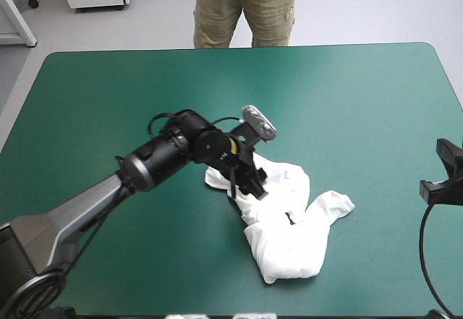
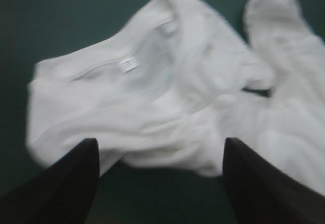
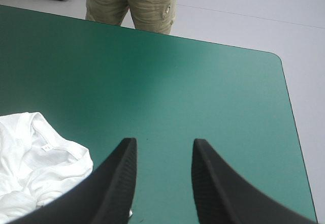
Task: Fold the cloth
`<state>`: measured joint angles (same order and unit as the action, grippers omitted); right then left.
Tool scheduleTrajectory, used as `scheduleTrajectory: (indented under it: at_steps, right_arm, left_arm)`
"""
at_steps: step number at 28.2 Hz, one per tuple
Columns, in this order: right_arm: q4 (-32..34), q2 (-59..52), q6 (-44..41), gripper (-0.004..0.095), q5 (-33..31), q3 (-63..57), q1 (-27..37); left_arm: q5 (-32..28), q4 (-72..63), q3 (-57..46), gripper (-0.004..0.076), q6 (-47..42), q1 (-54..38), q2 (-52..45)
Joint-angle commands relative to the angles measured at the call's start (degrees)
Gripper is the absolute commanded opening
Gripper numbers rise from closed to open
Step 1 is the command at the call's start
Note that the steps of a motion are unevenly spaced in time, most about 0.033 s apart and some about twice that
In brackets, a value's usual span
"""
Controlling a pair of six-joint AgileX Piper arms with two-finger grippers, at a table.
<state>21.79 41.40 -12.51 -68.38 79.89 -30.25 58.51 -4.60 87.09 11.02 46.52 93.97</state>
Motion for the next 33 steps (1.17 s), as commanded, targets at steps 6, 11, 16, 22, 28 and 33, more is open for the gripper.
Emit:
scheduleTrajectory:
  at_steps: [6,11,16,22,28,33]
  right_arm:
    - [1.2,0.3,-0.1,0.0347,3.8,1.4,0.1]
    - [1.2,0.3,0.1,0.0347,4.4,1.4,0.1]
    - [1.2,0.3,0.0,0.0347,5.5,1.4,0.1]
    - [1.2,0.3,0.0,0.0347,5.7,1.4,0.1]
    - [1.2,0.3,0.0,0.0347,5.7,1.4,0.1]
    - [1.1,0.3,0.0,0.0347,5.9,1.4,0.1]
  left_arm:
    - [4.4,2.7,-5.0,0.0501,-1.7,-17.8,-5.8]
    - [-2.2,-11.0,-10.0,0.0501,6.3,-23.8,-4.7]
    - [-5.4,-12.3,-10.6,0.0496,9.8,-23.7,-1.9]
    - [-6.2,-13.4,-10.6,0.0475,11.6,-23.7,3.9]
    - [-5.9,-17.6,-10.6,0.0475,14.5,-23.1,8.5]
    - [-6.5,-17.2,-10.6,0.0438,14.5,-20.6,9.2]
